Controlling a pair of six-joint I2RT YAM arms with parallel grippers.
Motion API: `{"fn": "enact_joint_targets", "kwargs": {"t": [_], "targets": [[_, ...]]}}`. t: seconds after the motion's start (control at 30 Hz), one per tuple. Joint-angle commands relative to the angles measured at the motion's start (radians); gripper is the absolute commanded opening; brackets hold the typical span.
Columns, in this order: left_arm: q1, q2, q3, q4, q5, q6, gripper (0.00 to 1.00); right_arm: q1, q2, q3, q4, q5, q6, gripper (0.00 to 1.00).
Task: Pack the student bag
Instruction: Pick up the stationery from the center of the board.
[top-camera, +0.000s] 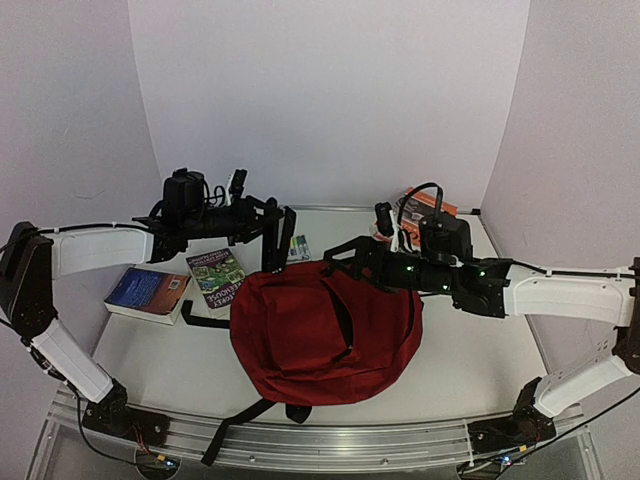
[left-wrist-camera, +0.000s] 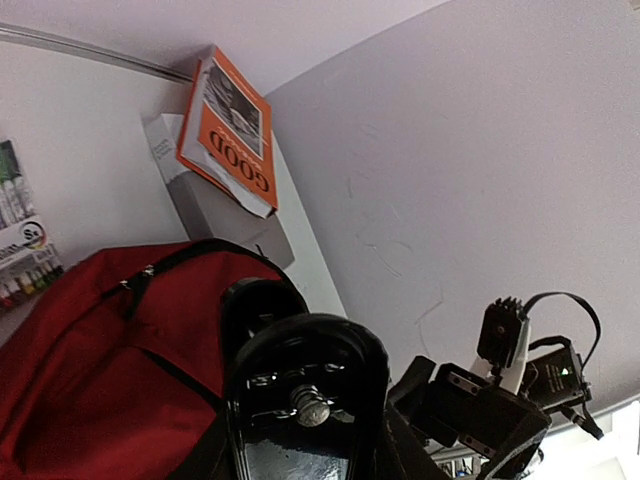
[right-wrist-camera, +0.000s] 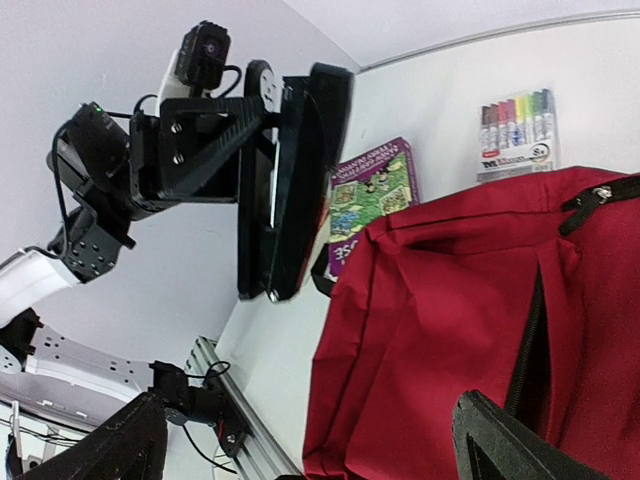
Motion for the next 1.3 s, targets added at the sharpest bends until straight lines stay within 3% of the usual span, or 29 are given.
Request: {"fn": "enact_joint_targets", "kwargs": {"t": [0.0, 0.43, 0.8, 1.03, 1.27], "targets": [[-0.048, -0.088, -0.013, 0.279, 0.055, -0.118, 0.0, 0.007, 0.035, -0.013, 0.165, -0.082, 0.045, 0.98], [-0.179, -0.038, 0.011, 0.446, 0.056, -0.219, 0.0, 0.043, 0.113, -0.011, 0.385, -0.176, 0.127, 0.94], [-0.228, 0.001, 0.018, 0.515, 0.058, -0.256, 0.0, 0.048, 0.155, 0.003, 0.514, -0.224, 0.174, 0.73], [-0.241, 0.051, 0.027, 0.589, 0.108, -0.306, 0.0, 0.047, 0.156, -0.011, 0.575, -0.223, 0.205, 0.53], [-0.241, 0.045, 0.026, 0.489, 0.106, -0.245, 0.1, 0.047, 0.124, -0.051, 0.585, -0.171, 0.211, 0.18]]}}
